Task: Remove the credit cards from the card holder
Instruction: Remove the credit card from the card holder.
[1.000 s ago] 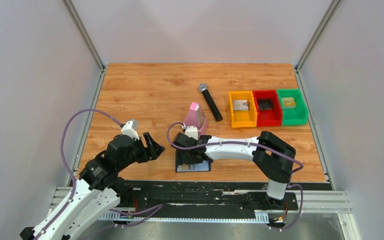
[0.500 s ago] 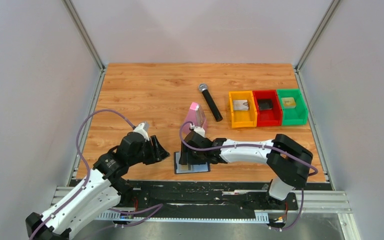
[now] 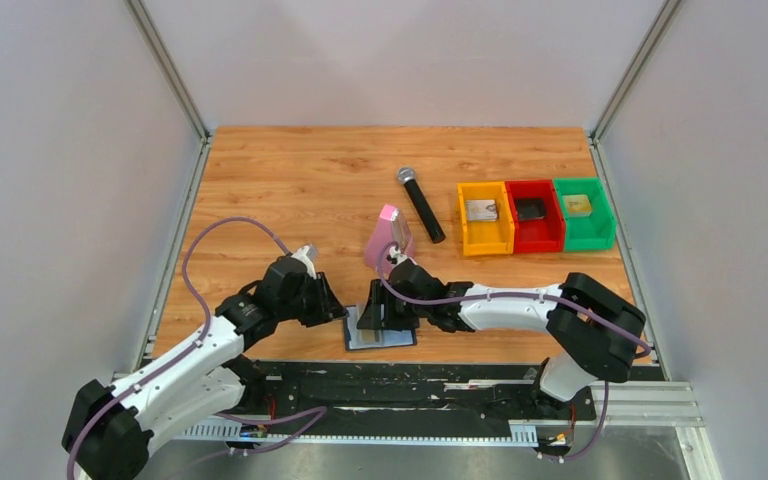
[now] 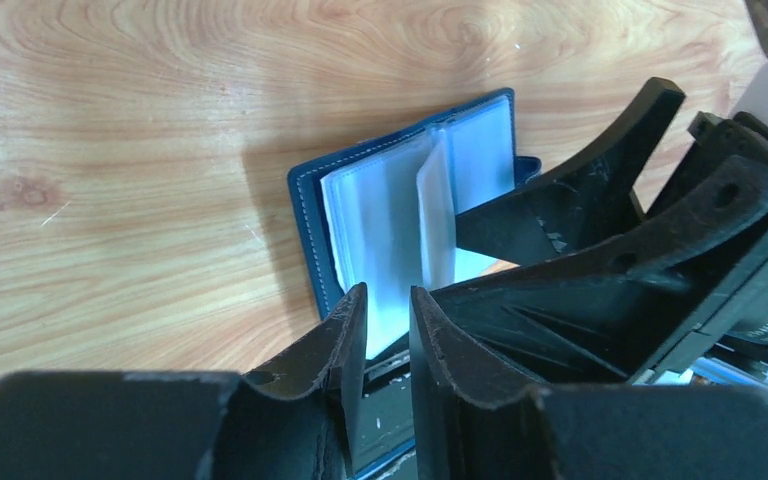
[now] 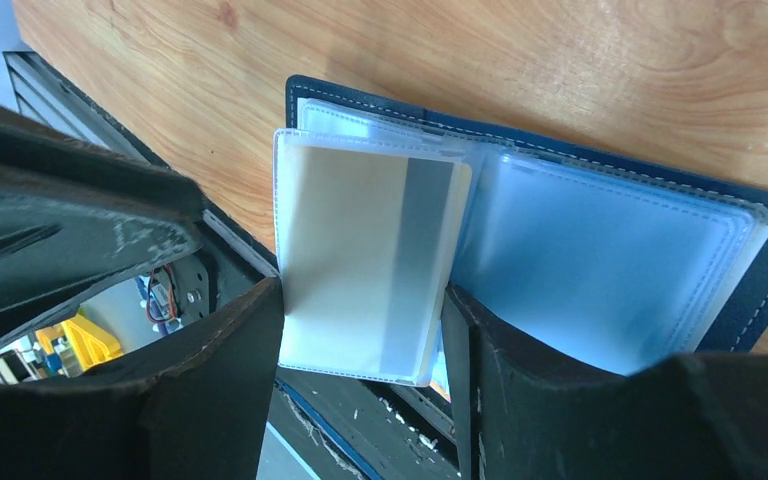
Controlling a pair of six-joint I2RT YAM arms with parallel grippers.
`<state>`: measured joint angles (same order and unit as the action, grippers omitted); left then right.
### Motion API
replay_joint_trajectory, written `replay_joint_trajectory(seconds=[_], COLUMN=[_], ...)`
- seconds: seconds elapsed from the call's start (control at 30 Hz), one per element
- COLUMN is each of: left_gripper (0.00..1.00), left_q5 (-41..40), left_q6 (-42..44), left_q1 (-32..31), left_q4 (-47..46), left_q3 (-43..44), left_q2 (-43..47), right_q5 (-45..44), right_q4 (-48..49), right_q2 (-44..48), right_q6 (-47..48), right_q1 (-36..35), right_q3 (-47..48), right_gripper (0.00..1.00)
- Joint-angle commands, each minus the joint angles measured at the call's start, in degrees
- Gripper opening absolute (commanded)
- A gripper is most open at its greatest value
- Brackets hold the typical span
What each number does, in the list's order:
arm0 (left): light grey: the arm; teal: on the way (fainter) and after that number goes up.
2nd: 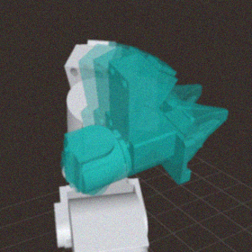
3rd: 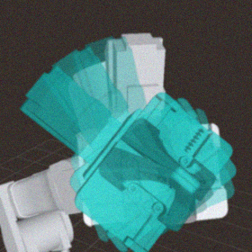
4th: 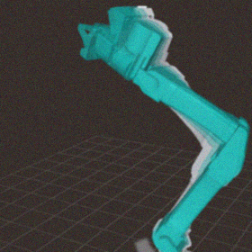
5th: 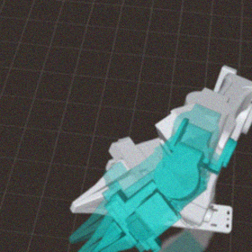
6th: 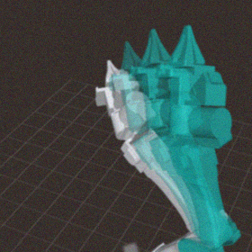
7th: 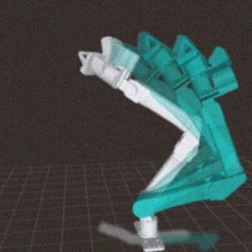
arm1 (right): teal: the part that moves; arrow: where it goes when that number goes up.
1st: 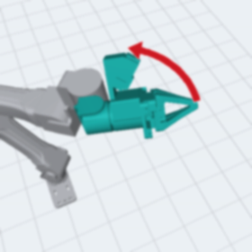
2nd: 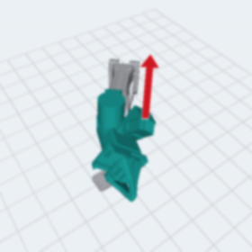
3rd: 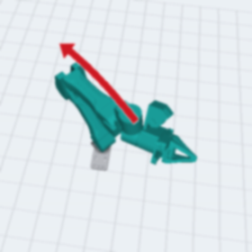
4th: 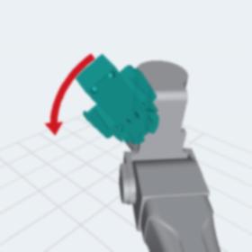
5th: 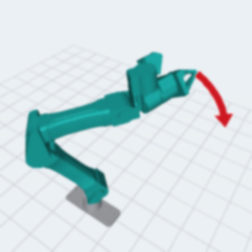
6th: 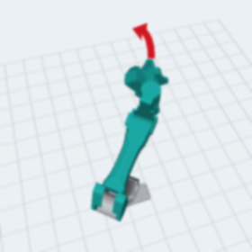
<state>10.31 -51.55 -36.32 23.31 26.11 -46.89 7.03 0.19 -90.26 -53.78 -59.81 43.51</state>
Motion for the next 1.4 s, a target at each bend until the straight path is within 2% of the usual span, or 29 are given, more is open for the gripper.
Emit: replay_joint_trajectory(seconds=[0.0, 0.53, 0.97, 1.23, 1.37], left_gripper=[0.28, 0.18, 0.17, 0.17, 0.17], left_q5=[2.3, 8.4, 15.14, 16.27, 16.86], left_q6=[0.42, 1.2, -1.15, -1.36, -1.36], left_q1=[1.05, 1.22, 1.19, 1.24, 1.2], left_q4=[-5.55, -13.25, -21.65, -23.77, -25.67], left_q3=[-0.71, -1.67, -4.8, -4.72, -4.71], left_q2=[-2.97, -11.75, -14.98, -17.05, -17.85], right_q5=[3.04, 3.92, 2.43, 1.54, 1.01], right_q4=[7.26, 8.15, 3.55, 0.06, -1.61], right_q2=[2.38, 3.17, 1.93, 1.06, 1.38], right_q6=[-0.29, -0.62, -0.39, 0.09, 0.6], right_q1=[0.63, 0.99, 1.01, 1.0, 1.01], right_q3=[-1.25, -2.29, -0.29, 1.21, 1.49], right_gripper=[0.54, 0.54, 0.62, 0.66, 0.64])
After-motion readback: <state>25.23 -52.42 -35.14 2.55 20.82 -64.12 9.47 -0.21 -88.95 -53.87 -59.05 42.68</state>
